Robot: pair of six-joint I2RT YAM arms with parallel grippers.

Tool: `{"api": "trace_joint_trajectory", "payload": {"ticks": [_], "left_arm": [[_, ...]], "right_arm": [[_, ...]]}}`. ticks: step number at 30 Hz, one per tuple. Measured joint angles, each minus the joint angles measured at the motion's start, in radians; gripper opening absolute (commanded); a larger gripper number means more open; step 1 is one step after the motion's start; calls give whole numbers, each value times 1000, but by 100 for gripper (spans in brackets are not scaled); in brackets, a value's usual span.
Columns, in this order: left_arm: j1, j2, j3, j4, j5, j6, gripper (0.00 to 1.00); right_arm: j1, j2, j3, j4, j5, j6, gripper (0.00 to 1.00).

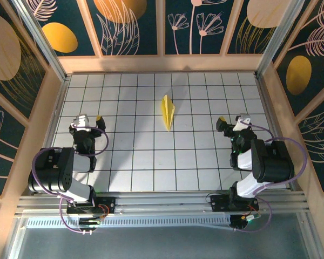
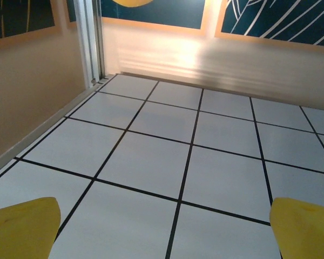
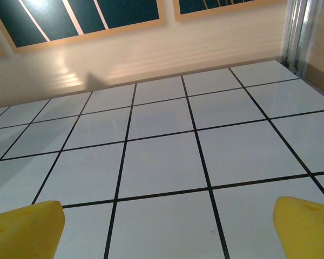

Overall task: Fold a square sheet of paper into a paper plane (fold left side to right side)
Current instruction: Reset both arms

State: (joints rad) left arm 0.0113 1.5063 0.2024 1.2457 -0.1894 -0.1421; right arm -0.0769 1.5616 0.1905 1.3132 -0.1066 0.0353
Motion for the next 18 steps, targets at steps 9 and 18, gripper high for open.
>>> {"api": "trace_joint_trajectory", "payload": {"ticks": [9,18], "left_arm": [[0,0,1,8,12,8,99],[0,0,25,-1,103,43,99]], "right_arm": [[19,0,0,0,8,-2,99],[23,0,12,-1,19,-4,99]]}}
